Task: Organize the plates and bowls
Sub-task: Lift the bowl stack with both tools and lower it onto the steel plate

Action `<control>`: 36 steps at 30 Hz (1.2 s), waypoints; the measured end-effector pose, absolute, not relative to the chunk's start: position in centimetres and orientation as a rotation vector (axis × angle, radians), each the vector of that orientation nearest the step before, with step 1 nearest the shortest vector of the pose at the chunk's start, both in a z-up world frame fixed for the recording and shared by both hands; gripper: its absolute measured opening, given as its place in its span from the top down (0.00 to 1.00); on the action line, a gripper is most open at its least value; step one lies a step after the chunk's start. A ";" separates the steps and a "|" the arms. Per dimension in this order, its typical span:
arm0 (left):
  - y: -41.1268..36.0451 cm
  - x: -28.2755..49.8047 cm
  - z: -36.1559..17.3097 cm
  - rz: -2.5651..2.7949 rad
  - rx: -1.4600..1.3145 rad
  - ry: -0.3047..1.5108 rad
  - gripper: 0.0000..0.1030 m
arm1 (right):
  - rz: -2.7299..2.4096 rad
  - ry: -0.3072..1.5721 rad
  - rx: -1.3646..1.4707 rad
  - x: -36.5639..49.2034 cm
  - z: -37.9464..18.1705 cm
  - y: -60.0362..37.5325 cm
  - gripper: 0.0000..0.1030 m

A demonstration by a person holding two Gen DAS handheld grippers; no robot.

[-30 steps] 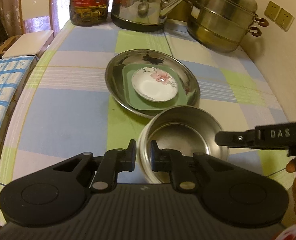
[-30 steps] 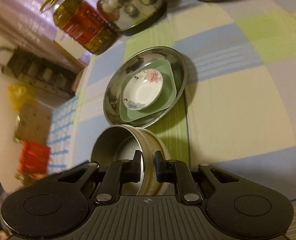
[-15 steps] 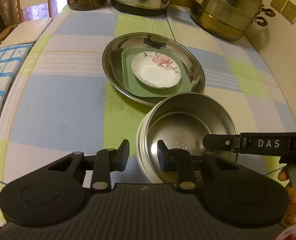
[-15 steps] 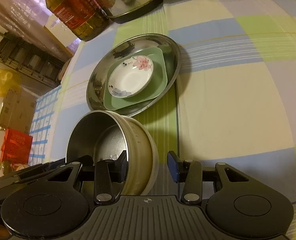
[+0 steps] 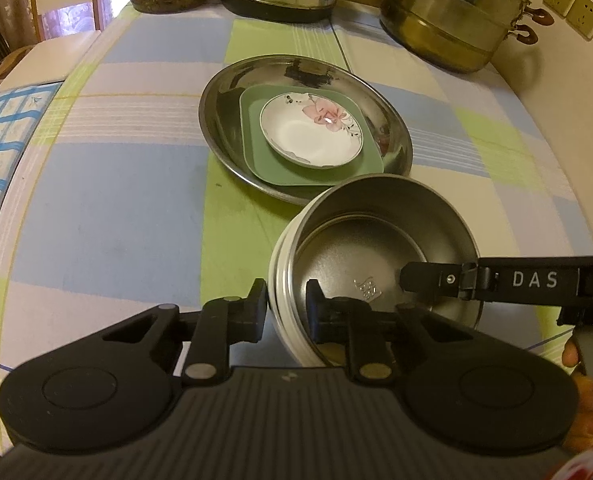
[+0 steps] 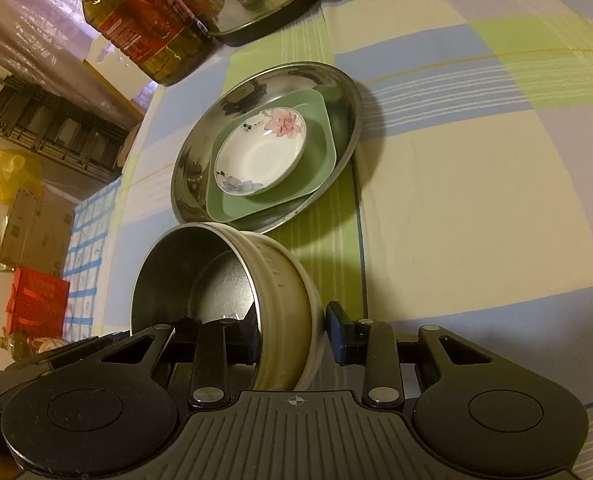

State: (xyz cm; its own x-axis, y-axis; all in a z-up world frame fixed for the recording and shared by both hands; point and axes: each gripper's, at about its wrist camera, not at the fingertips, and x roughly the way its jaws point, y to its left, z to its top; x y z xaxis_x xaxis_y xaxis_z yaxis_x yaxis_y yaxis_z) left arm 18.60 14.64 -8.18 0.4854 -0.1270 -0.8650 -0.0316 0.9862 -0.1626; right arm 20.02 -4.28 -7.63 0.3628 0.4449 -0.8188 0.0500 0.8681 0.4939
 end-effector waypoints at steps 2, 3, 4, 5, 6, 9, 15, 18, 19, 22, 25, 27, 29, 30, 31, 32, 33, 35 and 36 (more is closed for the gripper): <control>14.5 18.5 -8.1 -0.057 -0.160 1.062 0.83 | 0.266 1.185 0.488 20.0 -7.6 -4.2 0.68; 14.5 18.4 -8.1 -0.056 -0.160 1.063 0.83 | 0.266 1.187 0.489 20.0 -7.6 -4.3 0.69; 14.5 18.4 -8.1 -0.056 -0.163 1.066 0.83 | 0.267 1.188 0.487 20.1 -7.6 -4.2 0.69; 14.6 18.4 -8.1 -0.056 -0.168 1.069 0.83 | 0.268 1.189 0.484 20.1 -7.5 -4.2 0.69; 14.6 18.4 -8.1 -0.057 -0.174 1.071 0.82 | 0.268 1.192 0.482 20.1 -7.5 -4.2 0.69; 14.8 18.3 -7.9 -0.058 -0.191 1.078 0.82 | 0.268 1.207 0.486 20.1 -7.5 -4.3 0.69; 14.6 17.9 -6.2 -0.069 -0.188 1.051 0.82 | 0.272 1.206 0.486 20.1 -6.0 -4.4 0.69; 14.5 18.2 -5.1 -0.076 -0.193 1.034 0.82 | 0.272 1.198 0.483 20.5 -4.8 -4.6 0.69; 14.5 18.5 -4.8 -0.078 -0.197 1.026 0.81 | 0.270 1.196 0.484 20.7 -4.4 -4.6 0.69; 14.6 19.4 -3.9 -0.085 -0.198 1.006 0.81 | 0.269 1.185 0.481 21.6 -3.3 -4.7 0.69; 14.8 20.8 -3.2 -0.086 -0.197 0.987 0.81 | 0.269 1.168 0.480 22.9 -2.5 -4.7 0.69; 15.0 22.1 -2.8 -0.084 -0.203 0.976 0.82 | 0.269 1.157 0.477 24.1 -2.1 -4.6 0.69; 15.2 23.2 -2.6 -0.081 -0.206 0.971 0.82 | 0.268 1.151 0.478 25.3 -2.0 -4.5 0.69; 15.3 24.0 -2.5 -0.080 -0.207 0.967 0.81 | 0.267 1.149 0.483 26.1 -2.0 -4.5 0.69; 15.4 24.6 -2.4 -0.079 -0.208 0.965 0.81 | 0.266 1.148 0.487 26.7 -1.9 -4.4 0.69; 15.6 25.2 -2.4 -0.079 -0.208 0.963 0.81 | 0.267 1.147 0.488 27.4 -2.0 -4.4 0.69; 15.7 25.9 -2.4 -0.078 -0.211 0.963 0.81 | 0.267 1.147 0.491 28.0 -2.0 -4.4 0.69; 16.0 27.0 -2.2 -0.076 -0.215 0.960 0.81 | 0.267 1.149 0.497 29.4 -2.1 -4.4 0.69; 16.2 27.6 -2.2 -0.074 -0.216 0.958 0.81 | 0.267 1.149 0.501 30.0 -2.1 -4.3 0.69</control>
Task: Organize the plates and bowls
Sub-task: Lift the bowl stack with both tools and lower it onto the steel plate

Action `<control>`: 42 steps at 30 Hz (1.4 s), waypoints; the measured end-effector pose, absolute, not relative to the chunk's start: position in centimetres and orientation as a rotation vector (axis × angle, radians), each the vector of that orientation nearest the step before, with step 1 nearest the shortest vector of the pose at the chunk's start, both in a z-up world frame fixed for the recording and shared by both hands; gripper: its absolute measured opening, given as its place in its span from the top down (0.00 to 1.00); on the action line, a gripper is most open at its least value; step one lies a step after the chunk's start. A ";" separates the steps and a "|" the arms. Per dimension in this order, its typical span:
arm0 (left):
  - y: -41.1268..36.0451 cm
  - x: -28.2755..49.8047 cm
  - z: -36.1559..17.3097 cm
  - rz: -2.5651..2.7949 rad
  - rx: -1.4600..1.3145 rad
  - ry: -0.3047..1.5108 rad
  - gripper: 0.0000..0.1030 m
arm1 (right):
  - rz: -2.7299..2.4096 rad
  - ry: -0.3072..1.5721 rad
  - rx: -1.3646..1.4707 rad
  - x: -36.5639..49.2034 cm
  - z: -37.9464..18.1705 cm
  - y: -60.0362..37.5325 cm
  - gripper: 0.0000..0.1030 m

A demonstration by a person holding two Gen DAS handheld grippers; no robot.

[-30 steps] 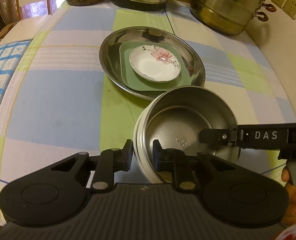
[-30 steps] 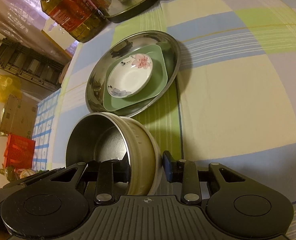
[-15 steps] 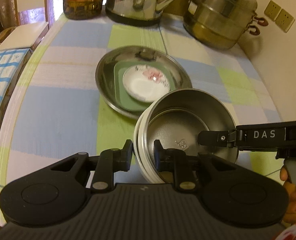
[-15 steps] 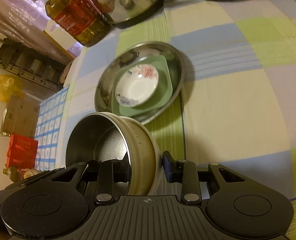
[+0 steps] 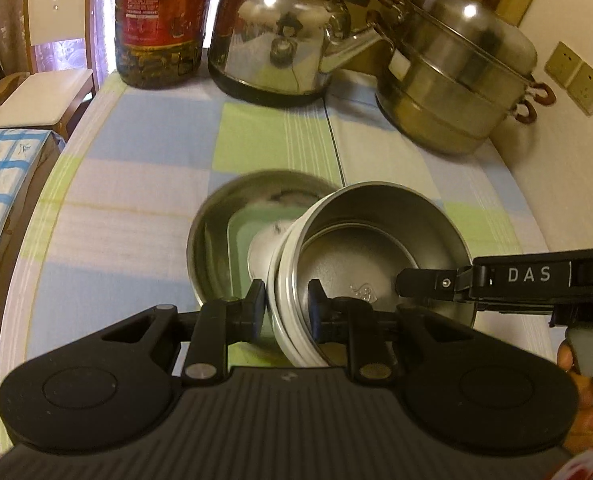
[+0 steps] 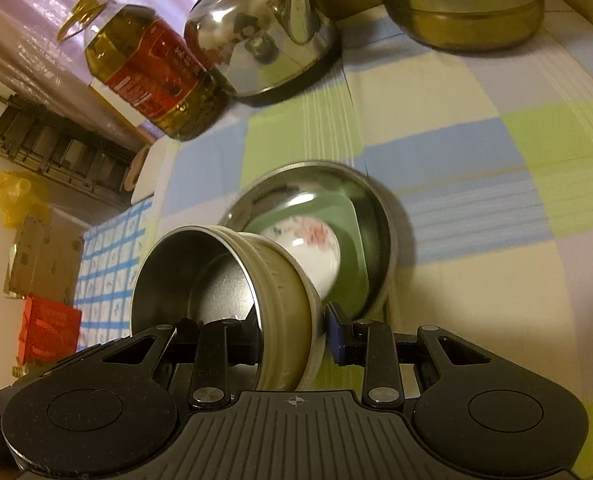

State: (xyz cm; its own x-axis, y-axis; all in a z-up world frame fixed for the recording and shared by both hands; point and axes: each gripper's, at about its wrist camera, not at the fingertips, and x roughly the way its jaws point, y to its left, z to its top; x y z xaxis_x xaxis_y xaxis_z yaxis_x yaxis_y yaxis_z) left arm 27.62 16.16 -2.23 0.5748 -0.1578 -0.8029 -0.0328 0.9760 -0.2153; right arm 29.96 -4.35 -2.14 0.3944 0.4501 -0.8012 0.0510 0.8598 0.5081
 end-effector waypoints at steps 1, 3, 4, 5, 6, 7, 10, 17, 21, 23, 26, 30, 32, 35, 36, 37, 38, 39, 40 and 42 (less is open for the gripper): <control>16.3 28.1 -2.2 -0.073 -0.217 0.956 0.81 | 0.266 1.150 0.506 30.5 -2.2 -4.4 0.69; 16.6 29.2 -2.3 -0.071 -0.222 0.956 0.81 | 0.265 1.151 0.513 31.7 -2.3 -4.4 0.69; 16.7 29.6 -2.2 -0.069 -0.223 0.956 0.81 | 0.265 1.152 0.517 32.2 -2.4 -4.4 0.69; 16.8 30.1 -2.3 -0.068 -0.224 0.956 0.81 | 0.264 1.153 0.521 32.7 -2.5 -4.4 0.69; 17.0 30.6 -2.3 -0.066 -0.229 0.955 0.81 | 0.264 1.153 0.528 33.0 -2.7 -4.5 0.69; 17.1 30.9 -2.4 -0.066 -0.231 0.955 0.81 | 0.265 1.152 0.534 33.4 -2.9 -4.6 0.69; 17.2 32.1 -2.8 -0.062 -0.230 0.959 0.81 | 0.261 1.157 0.554 34.4 -3.6 -4.7 0.69; 17.7 33.6 -4.3 -0.060 -0.235 0.991 0.81 | 0.246 1.179 0.560 35.8 -5.0 -4.5 0.69; 17.8 33.9 -5.1 -0.058 -0.235 1.005 0.81 | 0.238 1.194 0.572 36.2 -6.0 -4.5 0.69; 17.9 34.1 -5.3 -0.057 -0.237 1.013 0.81 | 0.234 1.200 0.577 36.2 -6.3 -4.5 0.69; 18.0 34.3 -5.6 -0.059 -0.237 1.021 0.81 | 0.231 1.206 0.580 36.3 -6.8 -4.6 0.69; 17.8 34.4 -6.0 -0.062 -0.236 1.030 0.81 | 0.226 1.207 0.567 36.5 -7.1 -4.5 0.69; 17.8 34.5 -6.2 -0.062 -0.235 1.033 0.82 | 0.224 1.205 0.558 36.5 -7.2 -4.5 0.69; 17.8 34.6 -6.5 -0.060 -0.235 1.037 0.82 | 0.222 1.207 0.557 36.6 -7.4 -4.4 0.69; 17.8 34.6 -6.5 -0.059 -0.235 1.039 0.82 | 0.222 1.208 0.557 36.6 -7.5 -4.4 0.69; 17.8 34.7 -6.6 -0.059 -0.233 1.040 0.82 | 0.222 1.209 0.557 36.6 -7.6 -4.4 0.69; 17.8 34.7 -6.7 -0.058 -0.233 1.041 0.82 | 0.222 1.209 0.558 36.6 -7.7 -4.4 0.69; 17.9 34.8 -6.8 -0.058 -0.234 1.042 0.82 | 0.222 1.209 0.559 36.6 -7.7 -4.4 0.69; 17.9 34.8 -6.9 -0.058 -0.234 1.043 0.82 | 0.222 1.210 0.560 36.6 -7.8 -4.5 0.69; 17.9 34.8 -7.1 -0.058 -0.235 1.046 0.82 | 0.222 1.210 0.555 36.6 -7.9 -4.4 0.69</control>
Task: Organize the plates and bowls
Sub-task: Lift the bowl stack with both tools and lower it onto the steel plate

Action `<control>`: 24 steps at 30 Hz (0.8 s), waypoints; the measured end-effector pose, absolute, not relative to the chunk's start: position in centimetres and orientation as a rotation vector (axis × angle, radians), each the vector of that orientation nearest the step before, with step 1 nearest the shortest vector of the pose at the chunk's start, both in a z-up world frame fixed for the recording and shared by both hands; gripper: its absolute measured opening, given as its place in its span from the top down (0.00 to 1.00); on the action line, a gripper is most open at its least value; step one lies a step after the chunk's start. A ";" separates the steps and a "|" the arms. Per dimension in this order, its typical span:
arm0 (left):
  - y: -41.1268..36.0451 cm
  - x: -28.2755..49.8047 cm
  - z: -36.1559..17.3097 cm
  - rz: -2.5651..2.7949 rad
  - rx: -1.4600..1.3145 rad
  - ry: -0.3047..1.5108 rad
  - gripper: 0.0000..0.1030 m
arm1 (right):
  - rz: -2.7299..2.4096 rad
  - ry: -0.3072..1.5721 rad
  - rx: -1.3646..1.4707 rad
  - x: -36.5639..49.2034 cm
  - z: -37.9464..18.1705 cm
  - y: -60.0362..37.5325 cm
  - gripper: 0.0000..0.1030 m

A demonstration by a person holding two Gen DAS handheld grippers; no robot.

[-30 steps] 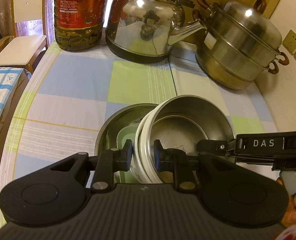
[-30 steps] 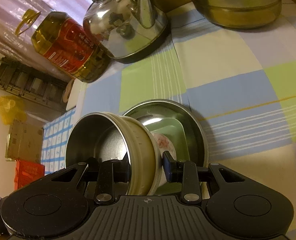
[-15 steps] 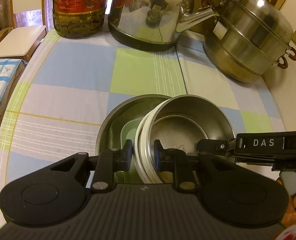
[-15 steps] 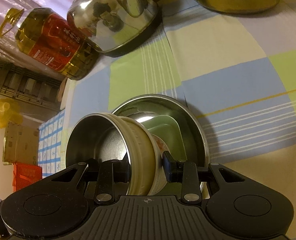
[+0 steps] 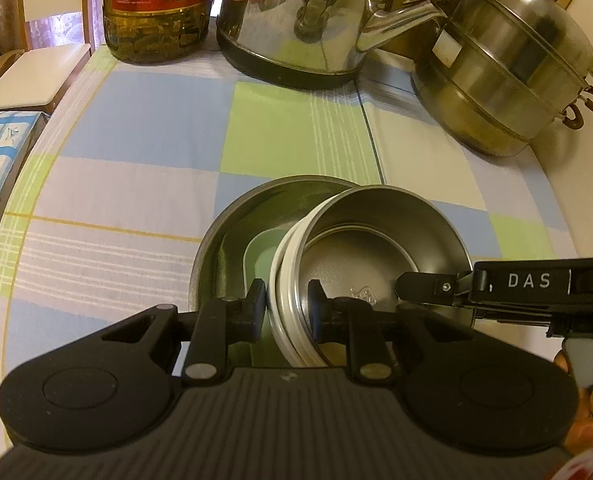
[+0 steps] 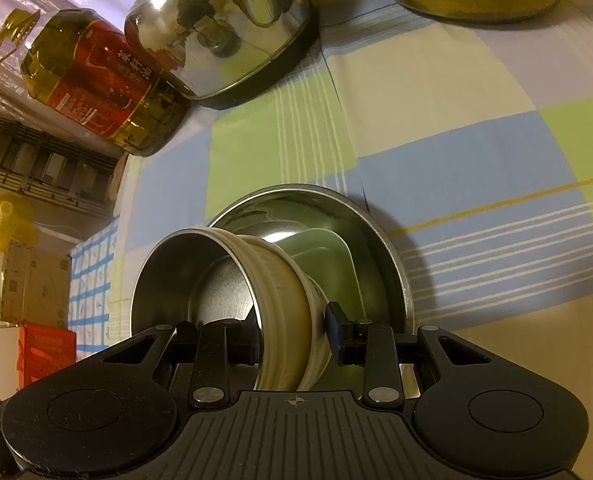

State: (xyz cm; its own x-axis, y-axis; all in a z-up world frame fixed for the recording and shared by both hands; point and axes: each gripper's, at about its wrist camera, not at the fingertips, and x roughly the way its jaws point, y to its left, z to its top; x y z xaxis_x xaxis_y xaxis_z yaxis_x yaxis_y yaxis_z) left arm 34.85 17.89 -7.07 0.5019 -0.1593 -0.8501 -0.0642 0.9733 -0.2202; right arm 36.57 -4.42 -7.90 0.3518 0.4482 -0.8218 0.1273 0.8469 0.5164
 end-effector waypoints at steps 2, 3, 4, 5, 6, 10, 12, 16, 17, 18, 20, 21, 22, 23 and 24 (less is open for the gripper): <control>17.9 34.9 -7.3 -0.058 -0.241 1.050 0.82 | 0.220 1.213 0.552 36.6 -8.1 -4.4 0.69; 17.9 34.9 -7.4 -0.058 -0.242 1.048 0.82 | 0.220 1.214 0.552 36.6 -8.1 -4.4 0.69; 17.9 34.9 -7.4 -0.059 -0.242 1.044 0.82 | 0.221 1.208 0.547 36.6 -8.1 -4.4 0.69; 17.9 35.0 -7.4 -0.058 -0.242 1.043 0.82 | 0.222 1.203 0.543 36.6 -8.1 -4.4 0.69; 17.8 35.0 -7.4 -0.056 -0.243 1.043 0.82 | 0.221 1.204 0.542 36.6 -8.1 -4.4 0.69; 17.8 35.0 -7.5 -0.059 -0.237 1.044 0.82 | 0.224 1.200 0.531 36.7 -8.1 -4.4 0.69; 17.7 35.0 -7.6 -0.060 -0.229 1.046 0.82 | 0.230 1.196 0.517 36.6 -8.1 -4.3 0.68; 17.7 35.0 -7.7 -0.057 -0.233 1.047 0.82 | 0.237 1.194 0.508 36.6 -8.0 -4.1 0.67; 17.8 35.1 -7.7 -0.057 -0.236 1.048 0.82 | 0.240 1.193 0.506 36.6 -8.0 -4.1 0.67; 17.8 35.1 -7.7 -0.058 -0.239 1.049 0.82 | 0.243 1.193 0.503 36.6 -8.1 -4.1 0.67; 17.8 35.2 -7.7 -0.058 -0.245 1.050 0.82 | 0.248 1.193 0.503 36.7 -8.1 -4.2 0.67; 17.9 35.1 -7.6 -0.055 -0.244 1.045 0.82 | 0.252 1.192 0.500 36.6 -8.1 -4.2 0.67; 17.9 35.1 -7.5 -0.050 -0.239 1.039 0.82 | 0.255 1.190 0.498 36.6 -8.1 -4.1 0.67; 17.9 35.0 -7.4 -0.047 -0.230 1.031 0.82 | 0.257 1.188 0.495 36.6 -8.1 -4.2 0.67; 17.9 34.9 -7.2 -0.045 -0.224 1.025 0.82 | 0.260 1.185 0.491 36.6 -8.0 -4.1 0.67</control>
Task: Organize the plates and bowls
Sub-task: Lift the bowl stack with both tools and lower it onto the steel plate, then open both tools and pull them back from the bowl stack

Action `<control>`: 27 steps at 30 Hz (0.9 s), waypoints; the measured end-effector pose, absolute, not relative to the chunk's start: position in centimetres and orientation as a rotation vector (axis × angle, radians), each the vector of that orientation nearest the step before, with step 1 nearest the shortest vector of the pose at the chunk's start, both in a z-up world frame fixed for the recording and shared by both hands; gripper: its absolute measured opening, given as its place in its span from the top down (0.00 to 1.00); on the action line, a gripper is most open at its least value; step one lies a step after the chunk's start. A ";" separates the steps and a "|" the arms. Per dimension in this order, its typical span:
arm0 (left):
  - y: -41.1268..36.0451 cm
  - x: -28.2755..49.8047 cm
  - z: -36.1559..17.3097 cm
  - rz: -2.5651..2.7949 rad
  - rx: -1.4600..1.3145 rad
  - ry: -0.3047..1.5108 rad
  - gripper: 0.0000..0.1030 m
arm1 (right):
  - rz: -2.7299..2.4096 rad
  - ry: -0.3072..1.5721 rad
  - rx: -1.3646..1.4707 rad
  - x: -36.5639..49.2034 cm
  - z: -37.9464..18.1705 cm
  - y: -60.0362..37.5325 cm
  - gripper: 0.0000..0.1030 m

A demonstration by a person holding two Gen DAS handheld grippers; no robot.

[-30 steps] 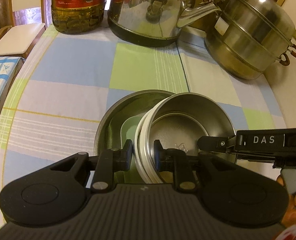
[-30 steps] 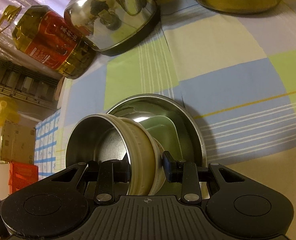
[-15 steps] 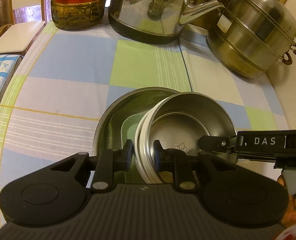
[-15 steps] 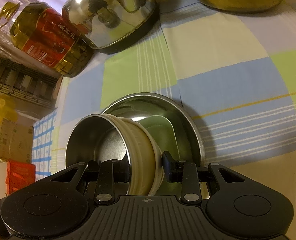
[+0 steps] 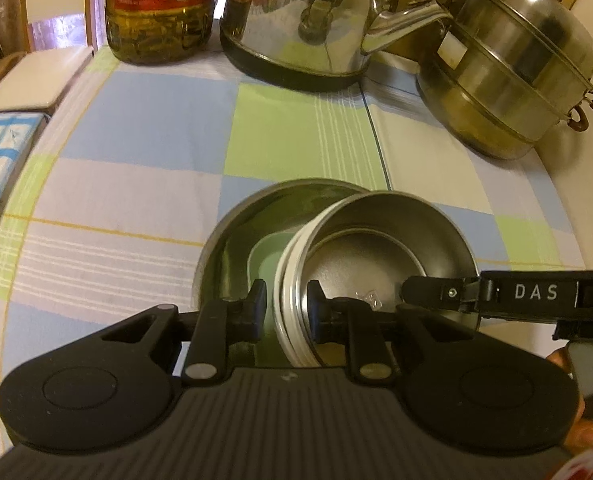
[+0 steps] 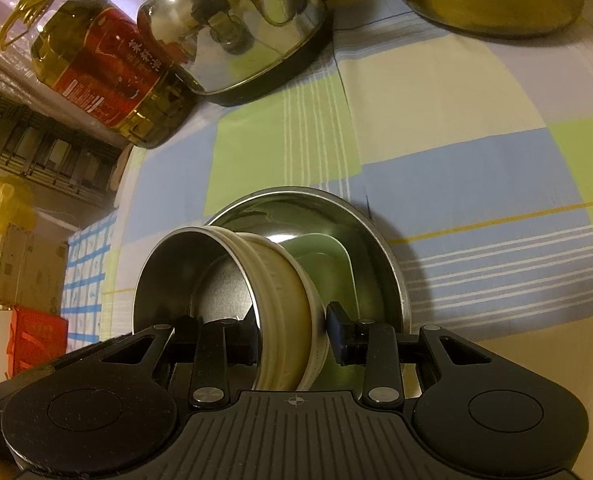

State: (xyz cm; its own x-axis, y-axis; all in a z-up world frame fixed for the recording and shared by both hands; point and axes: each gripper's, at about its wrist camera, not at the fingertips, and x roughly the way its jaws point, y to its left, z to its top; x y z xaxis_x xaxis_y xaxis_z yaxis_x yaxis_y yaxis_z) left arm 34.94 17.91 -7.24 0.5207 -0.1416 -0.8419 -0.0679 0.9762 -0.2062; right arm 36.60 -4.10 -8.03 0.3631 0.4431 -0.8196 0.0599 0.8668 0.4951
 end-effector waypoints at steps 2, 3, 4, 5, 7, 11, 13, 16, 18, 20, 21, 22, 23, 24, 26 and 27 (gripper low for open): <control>17.9 34.9 -7.0 -0.044 -0.219 1.017 0.82 | 0.261 1.166 0.481 36.4 -7.7 -4.1 0.67; 18.0 34.8 -6.8 -0.044 -0.217 1.013 0.82 | 0.261 1.156 0.473 36.3 -7.5 -4.1 0.67; 17.9 34.8 -6.7 -0.044 -0.216 1.009 0.82 | 0.259 1.147 0.465 36.2 -7.3 -4.1 0.67; 17.9 34.7 -6.5 -0.045 -0.213 1.006 0.82 | 0.258 1.136 0.457 36.1 -7.1 -4.1 0.67; 17.8 34.6 -6.3 -0.047 -0.200 0.997 0.82 | 0.258 1.116 0.446 35.8 -6.6 -4.3 0.67; 17.5 34.2 -6.0 -0.053 -0.167 0.987 0.82 | 0.269 1.079 0.439 34.9 -5.8 -4.7 0.67; 17.4 34.2 -6.1 -0.056 -0.166 0.989 0.82 | 0.272 1.065 0.442 34.4 -5.6 -4.9 0.67; 17.3 34.1 -6.2 -0.065 -0.168 0.994 0.82 | 0.289 1.058 0.461 34.1 -5.5 -5.0 0.81; 17.1 34.1 -6.3 -0.067 -0.160 0.995 0.85 | 0.292 1.067 0.492 34.2 -5.6 -5.1 0.87; 17.1 34.2 -6.3 -0.063 -0.147 0.993 0.86 | 0.283 1.071 0.507 34.4 -5.6 -5.1 0.87; 17.1 34.3 -6.3 -0.063 -0.149 0.995 0.86 | 0.276 1.076 0.528 34.5 -5.7 -5.2 0.86; 17.1 34.3 -6.3 -0.063 -0.153 0.995 0.86 | 0.270 1.084 0.554 34.6 -5.7 -5.5 0.86; 17.2 34.3 -6.3 -0.064 -0.157 0.995 0.86 | 0.265 1.093 0.578 34.7 -5.8 -5.7 0.86; 17.1 34.3 -6.3 -0.064 -0.157 0.993 0.86 | 0.258 1.101 0.602 34.8 -5.9 -6.0 0.86; 17.1 34.2 -6.2 -0.063 -0.154 0.990 0.86 | 0.249 1.116 0.647 35.0 -6.0 -6.4 0.85; 17.0 34.2 -6.2 -0.063 -0.154 0.988 0.86 | 0.245 1.123 0.670 35.0 -6.1 -6.7 0.85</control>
State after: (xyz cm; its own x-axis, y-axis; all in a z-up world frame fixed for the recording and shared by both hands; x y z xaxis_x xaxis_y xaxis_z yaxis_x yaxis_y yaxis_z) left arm 34.19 17.04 -6.17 0.5499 -0.1228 -0.8261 -0.0174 0.9872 -0.1583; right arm 35.02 -6.68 -6.14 0.4317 0.5027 -0.7490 0.1450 0.7808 0.6077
